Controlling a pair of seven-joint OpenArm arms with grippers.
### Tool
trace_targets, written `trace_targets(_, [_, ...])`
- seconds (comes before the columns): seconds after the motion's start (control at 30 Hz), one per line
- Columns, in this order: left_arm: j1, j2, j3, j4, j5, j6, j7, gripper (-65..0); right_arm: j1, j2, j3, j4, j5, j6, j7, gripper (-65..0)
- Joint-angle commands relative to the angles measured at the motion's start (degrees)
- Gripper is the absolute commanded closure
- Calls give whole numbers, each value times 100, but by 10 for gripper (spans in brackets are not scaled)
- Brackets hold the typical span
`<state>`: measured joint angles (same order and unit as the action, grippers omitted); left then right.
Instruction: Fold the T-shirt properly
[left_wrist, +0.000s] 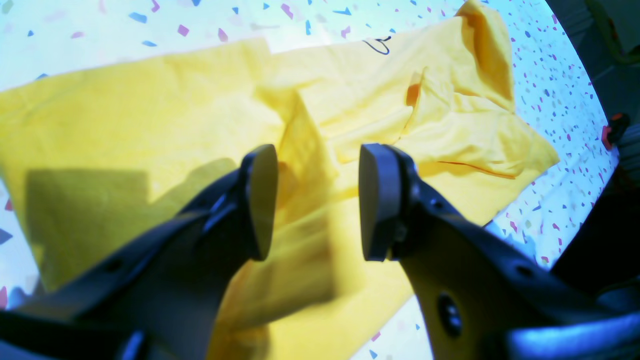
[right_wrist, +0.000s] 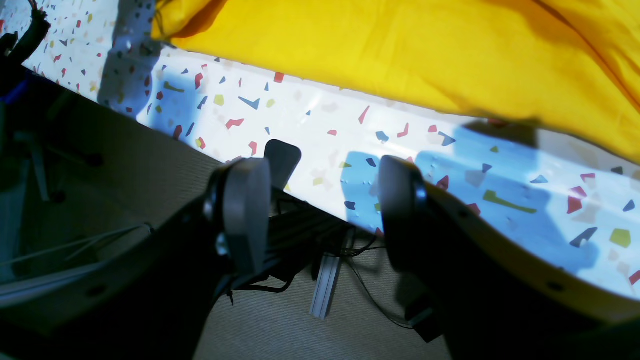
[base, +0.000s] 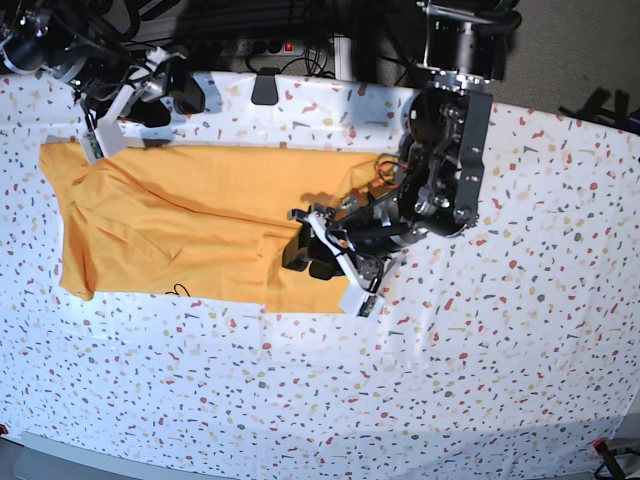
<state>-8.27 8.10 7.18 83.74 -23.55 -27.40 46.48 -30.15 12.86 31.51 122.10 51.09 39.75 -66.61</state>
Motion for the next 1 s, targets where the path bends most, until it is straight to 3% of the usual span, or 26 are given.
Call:
trace_targets(0.0, [-138, 46, 11, 101, -114, -44, -136, -263, 2, 46, 39, 107, 96, 25, 57, -340])
trace_targets(0.27, [-140, 44, 11, 101, -55, -46, -136, -263, 2, 46, 39, 107, 98, 25, 61, -340])
trace_targets(0.4, [-142, 28, 11, 101, 562, -46, -188, -262, 33, 46, 42, 107, 94, 25, 120, -340])
trace_targets(0.53, [-142, -177, 11, 101, 748, -44, -326, -262, 442, 44, 136, 105, -348, 25, 437, -340])
trace_targets(0.67, [-140, -354, 9, 101, 748, -39, -278, -262, 1257, 46, 713, 101, -804, 25, 595, -340])
trace_targets(0.83, [-140, -385, 7, 101, 573, -26, -284, -262, 1781, 466, 1316, -20, -1110, 25, 955, -341])
trace_targets(0.97, [-140, -382, 4, 101, 354, -26, -284, -262, 1779, 802, 1353, -315, -1641, 25, 1134, -341])
